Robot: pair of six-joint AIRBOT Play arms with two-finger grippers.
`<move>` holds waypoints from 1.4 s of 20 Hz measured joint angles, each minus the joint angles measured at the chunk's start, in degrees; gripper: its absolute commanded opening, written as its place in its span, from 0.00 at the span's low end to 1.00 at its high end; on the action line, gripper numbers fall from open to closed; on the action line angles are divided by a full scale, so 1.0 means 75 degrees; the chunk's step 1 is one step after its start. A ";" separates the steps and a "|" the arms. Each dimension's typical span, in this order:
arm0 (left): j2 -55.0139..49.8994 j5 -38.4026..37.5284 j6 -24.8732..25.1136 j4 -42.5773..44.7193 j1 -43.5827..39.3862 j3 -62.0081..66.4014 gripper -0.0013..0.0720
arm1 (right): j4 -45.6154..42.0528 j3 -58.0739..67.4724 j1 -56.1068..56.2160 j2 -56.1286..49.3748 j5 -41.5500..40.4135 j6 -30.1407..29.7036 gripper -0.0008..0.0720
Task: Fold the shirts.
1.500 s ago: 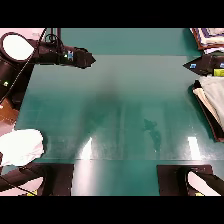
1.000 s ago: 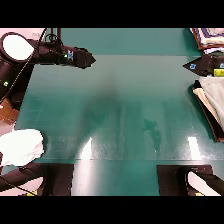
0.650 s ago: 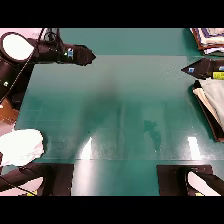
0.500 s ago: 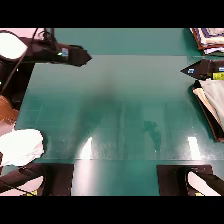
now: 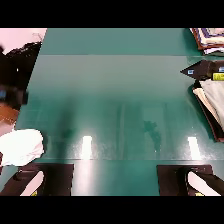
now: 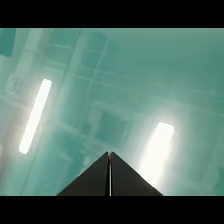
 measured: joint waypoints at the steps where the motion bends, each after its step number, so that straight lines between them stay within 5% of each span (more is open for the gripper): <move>1: 0.0157 -0.0134 -0.0035 0.0146 0.0291 -0.0385 0.88 | 0.0000 0.0000 0.0000 0.0000 0.0000 0.0000 0.03; 9: 0.0554 -0.0146 -0.0901 0.1084 0.1297 -0.3322 0.87 | -0.0017 0.0000 0.0000 -0.0003 0.0000 -0.0277 0.03; 10: 0.0557 -0.0128 -0.0997 0.1163 0.1320 -0.3579 0.70 | -0.0017 0.0000 0.0000 -0.0003 0.0000 -0.0303 0.04; 11: 0.0568 -0.0111 -0.1096 0.1227 0.1341 -0.3759 0.33 | -0.0020 0.0000 0.0000 -0.0006 -0.0003 -0.0326 0.03; 12: 0.0571 -0.0105 -0.1172 0.1265 0.1352 -0.3879 0.07 | -0.0023 0.0000 0.0000 -0.0006 -0.0003 -0.0350 0.04; 18: 0.0580 -0.0230 -0.1364 0.1250 0.1259 -0.3130 0.05 | -0.0003 0.0006 0.0000 -0.0009 -0.0137 -0.0385 0.04; 23: 0.0580 -0.0536 -0.1682 0.1125 0.0038 0.0335 0.05 | 0.0044 0.0393 0.0003 -0.0012 -0.0533 -0.0399 0.04; 28: 0.0309 0.0274 -0.2218 0.0050 -0.1559 0.3701 0.05 | 0.0050 0.1524 0.0003 -0.0012 -0.0956 -0.0399 0.04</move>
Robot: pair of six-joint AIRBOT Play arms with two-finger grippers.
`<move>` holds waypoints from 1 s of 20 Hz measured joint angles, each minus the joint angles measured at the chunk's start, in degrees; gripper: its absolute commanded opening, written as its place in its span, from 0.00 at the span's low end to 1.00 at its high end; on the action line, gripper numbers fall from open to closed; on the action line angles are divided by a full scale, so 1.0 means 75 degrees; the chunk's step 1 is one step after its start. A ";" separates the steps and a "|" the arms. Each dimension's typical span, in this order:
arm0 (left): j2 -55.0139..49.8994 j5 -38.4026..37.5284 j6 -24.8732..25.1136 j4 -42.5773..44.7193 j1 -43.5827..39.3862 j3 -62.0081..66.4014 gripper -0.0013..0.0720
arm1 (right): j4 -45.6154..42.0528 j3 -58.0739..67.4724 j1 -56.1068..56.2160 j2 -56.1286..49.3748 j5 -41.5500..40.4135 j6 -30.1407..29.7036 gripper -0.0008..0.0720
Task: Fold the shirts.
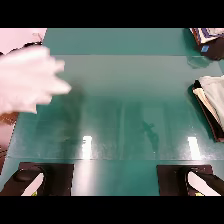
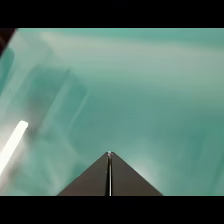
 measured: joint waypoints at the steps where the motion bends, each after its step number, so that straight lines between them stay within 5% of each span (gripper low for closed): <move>1: -0.0181 0.0108 -0.0050 -0.0312 -0.0262 0.0458 0.05 | 0.0003 0.0262 0.0000 0.0000 -0.0067 0.0000 0.04; 10: -0.3322 0.0338 0.0108 -0.2069 -0.3214 0.1568 0.06 | -0.0058 0.1652 0.0000 0.0003 -0.0256 -0.0003 0.03; 11: -0.3786 0.0344 0.0242 -0.2224 -0.3605 0.1582 0.27 | -0.0061 0.1690 0.0000 0.0003 -0.0236 0.0000 0.04; 12: -0.4185 0.0367 0.0350 -0.2328 -0.3937 0.1591 0.70 | -0.0064 0.1719 0.0000 0.0003 -0.0201 -0.0003 0.03; 13: -0.4578 0.0423 0.0449 -0.2439 -0.4249 0.1603 0.78 | -0.0070 0.1743 0.0000 0.0003 -0.0160 -0.0003 0.03; 20: -0.5458 -0.0076 0.0816 -0.1658 -0.4028 0.1629 0.75 | -0.0079 0.1792 0.0000 0.0003 -0.0012 -0.0003 0.04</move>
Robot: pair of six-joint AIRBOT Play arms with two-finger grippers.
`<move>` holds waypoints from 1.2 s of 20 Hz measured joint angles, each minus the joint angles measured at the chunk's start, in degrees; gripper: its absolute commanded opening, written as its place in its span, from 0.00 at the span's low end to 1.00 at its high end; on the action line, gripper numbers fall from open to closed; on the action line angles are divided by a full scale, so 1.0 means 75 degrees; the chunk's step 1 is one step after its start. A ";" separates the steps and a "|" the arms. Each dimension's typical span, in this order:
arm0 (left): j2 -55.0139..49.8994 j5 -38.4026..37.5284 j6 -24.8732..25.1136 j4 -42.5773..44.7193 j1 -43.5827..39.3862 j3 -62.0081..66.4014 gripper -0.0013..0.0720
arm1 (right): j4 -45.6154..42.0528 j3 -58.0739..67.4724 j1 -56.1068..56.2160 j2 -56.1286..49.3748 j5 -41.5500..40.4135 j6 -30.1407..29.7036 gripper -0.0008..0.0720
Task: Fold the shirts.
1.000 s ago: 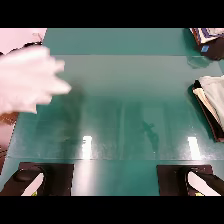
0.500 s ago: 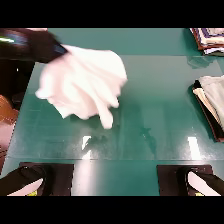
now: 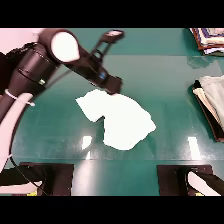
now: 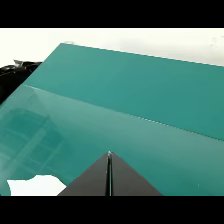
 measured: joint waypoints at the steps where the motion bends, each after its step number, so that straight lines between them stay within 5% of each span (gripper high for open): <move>1: 0.0064 -0.0201 0.0020 0.0248 0.0353 -0.0009 0.75 | 0.0000 0.0000 0.0000 0.0000 0.0009 0.0000 0.03; 8: 0.0361 -0.0414 0.0055 0.0880 0.2993 -0.1139 0.75 | 0.0000 0.0000 0.0000 0.0000 0.0038 0.0003 0.04; 16: 0.0326 0.2384 0.0073 -0.0184 0.3774 -0.4406 0.75 | 0.0009 0.0000 0.0000 0.0000 0.0134 0.0006 0.03; 22: -0.0297 0.3555 0.0425 -0.1580 0.3835 -0.5015 0.74 | 0.0009 0.0000 0.0000 0.0000 0.0364 0.0009 0.04; 23: -0.0385 0.3640 0.0513 -0.1789 0.3835 -0.5039 0.64 | 0.0009 0.0000 0.0000 0.0000 0.0391 0.0009 0.03; 24: -0.0458 0.3701 0.0589 -0.1961 0.3835 -0.5062 0.32 | 0.0009 0.0000 0.0000 0.0000 0.0399 0.0012 0.03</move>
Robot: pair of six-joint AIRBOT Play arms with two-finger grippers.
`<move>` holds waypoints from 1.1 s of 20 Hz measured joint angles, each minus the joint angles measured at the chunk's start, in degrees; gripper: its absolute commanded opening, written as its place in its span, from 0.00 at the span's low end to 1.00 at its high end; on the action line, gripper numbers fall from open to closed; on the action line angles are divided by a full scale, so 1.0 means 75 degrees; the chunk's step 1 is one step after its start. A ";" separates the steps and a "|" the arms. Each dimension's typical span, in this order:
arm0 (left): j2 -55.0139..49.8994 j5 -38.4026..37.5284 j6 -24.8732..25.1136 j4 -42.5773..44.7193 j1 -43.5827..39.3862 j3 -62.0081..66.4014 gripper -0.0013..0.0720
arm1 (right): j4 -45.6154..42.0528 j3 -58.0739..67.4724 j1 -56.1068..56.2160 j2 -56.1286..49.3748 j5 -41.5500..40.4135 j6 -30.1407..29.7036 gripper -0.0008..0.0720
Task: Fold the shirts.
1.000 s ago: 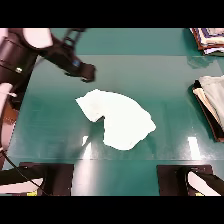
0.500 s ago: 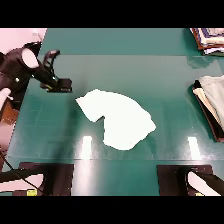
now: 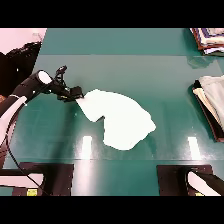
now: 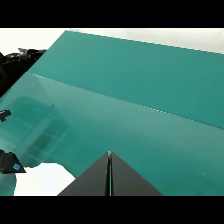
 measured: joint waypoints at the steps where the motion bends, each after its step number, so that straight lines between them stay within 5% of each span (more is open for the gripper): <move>1: -0.0047 0.0055 0.0052 -0.0119 0.0003 -0.0012 0.07 | 0.0000 0.0000 0.0000 0.0000 0.0020 0.0000 0.03; 10: 0.0309 -0.0210 0.0291 0.0437 0.0006 0.1218 0.06 | -0.0673 -0.1999 0.0000 0.0003 0.1020 0.0513 0.09; 12: 0.0504 -0.0347 0.0388 0.0662 0.0006 0.1577 0.06 | -0.1055 -0.3197 0.0003 0.0000 0.1099 0.0659 0.71; 18: 0.0720 -0.0536 0.0460 0.0918 0.0006 0.1944 0.06 | -0.0493 -0.6951 0.0551 -0.0003 -0.0291 0.0414 0.62; 22: 0.0749 -0.0583 0.0472 0.0953 0.0006 0.1990 0.06 | 0.0341 -0.7982 0.1419 -0.0463 -0.1501 -0.0076 0.62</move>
